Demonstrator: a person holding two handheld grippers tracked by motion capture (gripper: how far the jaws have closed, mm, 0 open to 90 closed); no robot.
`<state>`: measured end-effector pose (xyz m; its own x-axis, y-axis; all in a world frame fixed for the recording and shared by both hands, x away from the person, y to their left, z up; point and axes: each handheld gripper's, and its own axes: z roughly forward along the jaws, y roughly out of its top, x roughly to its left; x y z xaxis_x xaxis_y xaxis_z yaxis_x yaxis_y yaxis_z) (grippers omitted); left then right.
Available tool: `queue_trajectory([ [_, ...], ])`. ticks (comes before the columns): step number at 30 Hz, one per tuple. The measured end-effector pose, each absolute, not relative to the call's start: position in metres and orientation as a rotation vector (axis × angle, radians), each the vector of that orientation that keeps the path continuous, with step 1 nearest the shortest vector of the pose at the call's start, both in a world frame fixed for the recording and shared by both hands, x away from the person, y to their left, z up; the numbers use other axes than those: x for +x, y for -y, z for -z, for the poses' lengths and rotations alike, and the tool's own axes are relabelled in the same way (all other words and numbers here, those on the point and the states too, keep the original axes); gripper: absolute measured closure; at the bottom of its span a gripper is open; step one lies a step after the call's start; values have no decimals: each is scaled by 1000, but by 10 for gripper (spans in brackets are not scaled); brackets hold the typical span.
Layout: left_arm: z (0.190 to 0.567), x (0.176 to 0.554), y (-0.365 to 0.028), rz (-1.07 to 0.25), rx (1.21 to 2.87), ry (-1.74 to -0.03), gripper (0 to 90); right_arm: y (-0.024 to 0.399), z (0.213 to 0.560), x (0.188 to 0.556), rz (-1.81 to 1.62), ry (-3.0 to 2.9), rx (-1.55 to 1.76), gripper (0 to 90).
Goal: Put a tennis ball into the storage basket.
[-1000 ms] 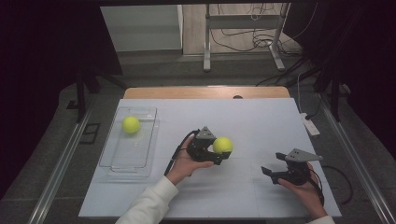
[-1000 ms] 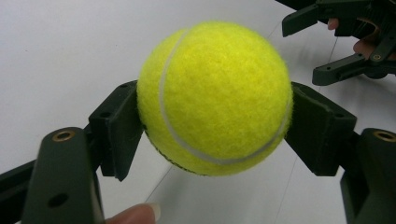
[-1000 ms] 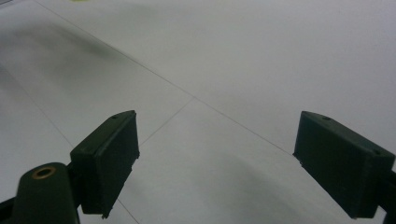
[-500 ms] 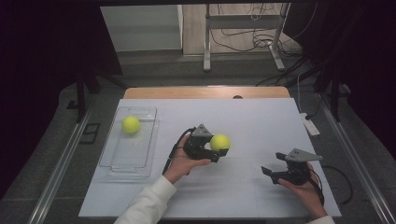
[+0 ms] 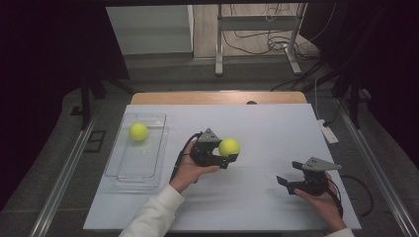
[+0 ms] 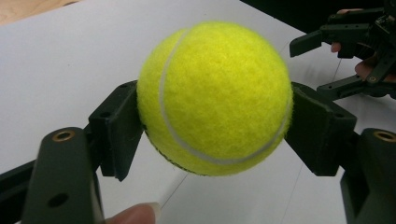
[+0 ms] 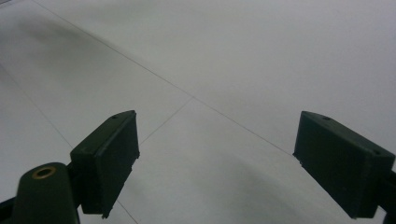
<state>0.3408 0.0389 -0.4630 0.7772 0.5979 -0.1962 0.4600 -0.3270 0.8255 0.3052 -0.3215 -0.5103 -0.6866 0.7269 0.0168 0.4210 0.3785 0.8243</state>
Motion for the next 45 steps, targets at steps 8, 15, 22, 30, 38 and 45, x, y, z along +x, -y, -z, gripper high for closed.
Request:
queue_trajectory([
  [8,460,341,-43,-195,1975,-804,261,322,510,305,-1219,-2294,1003,143],
  [15,455,340,-47,-212,1966,-806,260,322,510,305,-1218,-2292,1006,143],
  [22,452,339,-51,-232,1962,-814,260,322,510,305,-1218,-2292,1011,143],
  [30,446,337,-57,-247,1947,-824,260,321,510,305,-1219,-2290,1010,143],
  [38,442,338,-65,-266,1926,-840,261,322,510,305,-1219,-2289,1011,143],
  [45,439,338,-71,-291,1916,-853,261,322,510,305,-1219,-2291,1008,143],
])
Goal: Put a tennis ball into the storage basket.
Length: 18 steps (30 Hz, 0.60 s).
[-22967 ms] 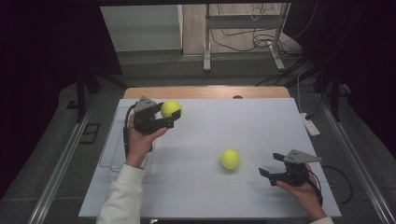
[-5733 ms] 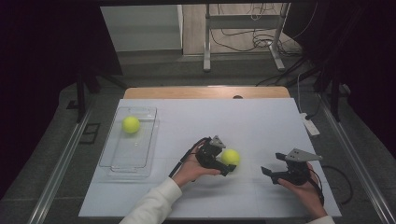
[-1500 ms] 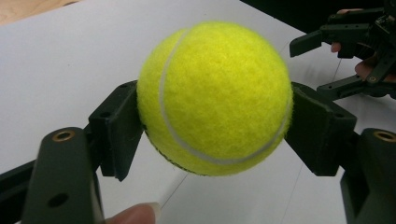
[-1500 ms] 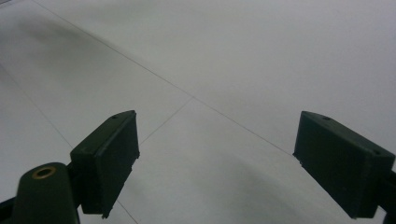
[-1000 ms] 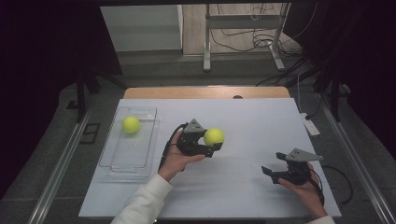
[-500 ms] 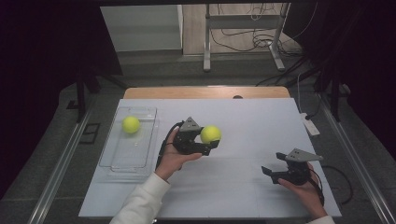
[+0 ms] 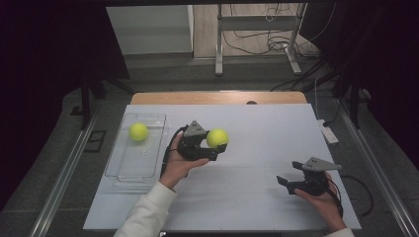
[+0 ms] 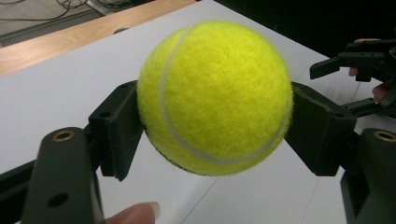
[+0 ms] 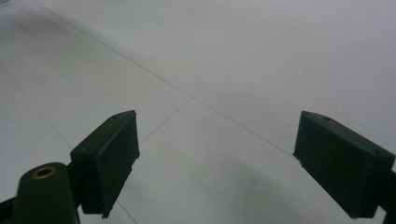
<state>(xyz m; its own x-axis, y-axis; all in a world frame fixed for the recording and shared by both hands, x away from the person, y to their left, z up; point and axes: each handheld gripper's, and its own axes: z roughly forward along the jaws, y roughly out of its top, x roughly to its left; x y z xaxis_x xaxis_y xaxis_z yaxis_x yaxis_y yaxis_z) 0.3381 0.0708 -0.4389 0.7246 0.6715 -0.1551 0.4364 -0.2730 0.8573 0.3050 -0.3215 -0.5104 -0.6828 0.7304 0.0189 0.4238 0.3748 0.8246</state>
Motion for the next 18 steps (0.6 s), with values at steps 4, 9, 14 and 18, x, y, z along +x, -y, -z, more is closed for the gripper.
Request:
queue_trajectory([
  [4,437,338,-73,-300,1906,-856,260,322,510,305,-1219,-2290,1010,143],
  [9,436,338,-77,-305,1898,-863,260,322,510,305,-1219,-2290,1009,143],
  [14,434,338,-80,-316,1890,-870,261,322,510,305,-1218,-2288,1010,143],
  [18,433,338,-84,-318,1879,-877,260,322,510,305,-1222,-2286,1008,143],
])
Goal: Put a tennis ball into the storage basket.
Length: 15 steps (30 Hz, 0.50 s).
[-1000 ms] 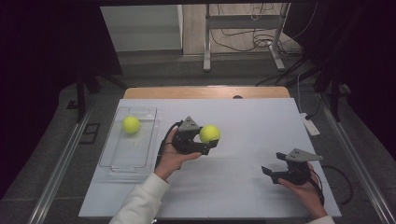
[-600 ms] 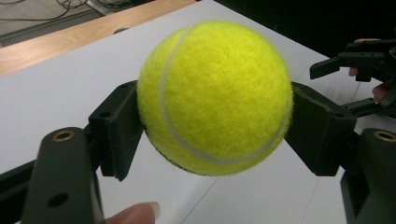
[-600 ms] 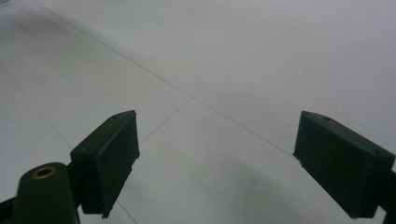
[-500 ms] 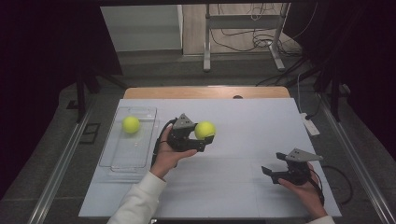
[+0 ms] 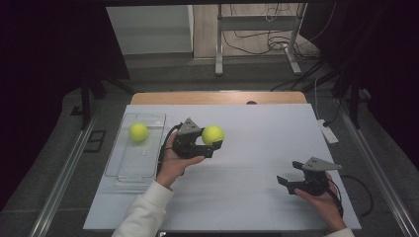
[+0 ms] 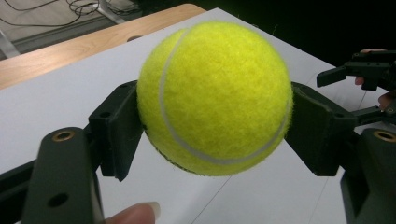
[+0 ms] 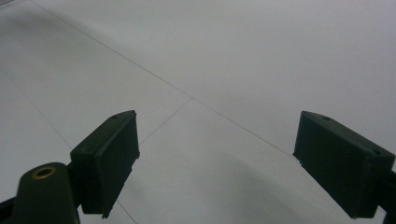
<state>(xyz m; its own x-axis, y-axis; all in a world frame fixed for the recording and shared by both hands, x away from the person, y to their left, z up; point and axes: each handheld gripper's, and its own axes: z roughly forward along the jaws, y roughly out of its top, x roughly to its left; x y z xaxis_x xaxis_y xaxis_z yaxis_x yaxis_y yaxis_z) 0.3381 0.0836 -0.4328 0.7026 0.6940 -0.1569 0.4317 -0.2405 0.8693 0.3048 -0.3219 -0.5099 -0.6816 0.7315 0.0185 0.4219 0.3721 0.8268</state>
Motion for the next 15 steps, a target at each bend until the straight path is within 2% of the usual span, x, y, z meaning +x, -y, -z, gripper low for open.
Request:
queue_trajectory([
  [15,431,339,-94,-332,1868,-897,261,322,510,305,-1224,-2286,1008,143],
])
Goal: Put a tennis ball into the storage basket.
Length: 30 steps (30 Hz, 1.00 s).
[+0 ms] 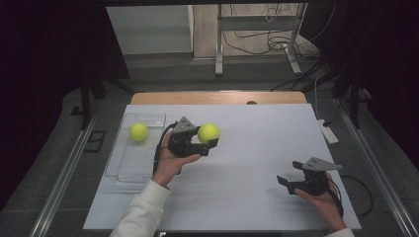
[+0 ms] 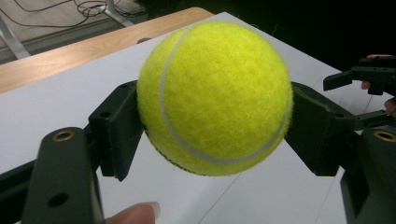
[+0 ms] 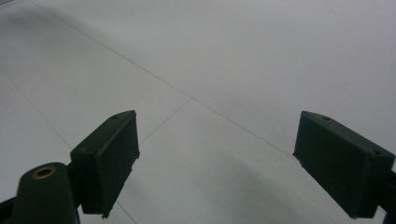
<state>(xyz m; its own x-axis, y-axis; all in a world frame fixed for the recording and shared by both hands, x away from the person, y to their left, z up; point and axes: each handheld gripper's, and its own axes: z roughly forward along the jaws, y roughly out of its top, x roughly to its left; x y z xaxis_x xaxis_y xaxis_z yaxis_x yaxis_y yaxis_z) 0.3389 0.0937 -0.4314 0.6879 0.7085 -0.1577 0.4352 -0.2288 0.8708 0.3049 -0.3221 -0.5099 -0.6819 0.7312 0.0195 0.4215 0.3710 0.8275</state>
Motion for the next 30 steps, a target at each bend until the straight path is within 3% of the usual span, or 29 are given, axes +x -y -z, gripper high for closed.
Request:
queue_trajectory([
  [30,427,336,-117,-379,1839,-948,260,325,509,305,-1236,-2272,1020,143],
])
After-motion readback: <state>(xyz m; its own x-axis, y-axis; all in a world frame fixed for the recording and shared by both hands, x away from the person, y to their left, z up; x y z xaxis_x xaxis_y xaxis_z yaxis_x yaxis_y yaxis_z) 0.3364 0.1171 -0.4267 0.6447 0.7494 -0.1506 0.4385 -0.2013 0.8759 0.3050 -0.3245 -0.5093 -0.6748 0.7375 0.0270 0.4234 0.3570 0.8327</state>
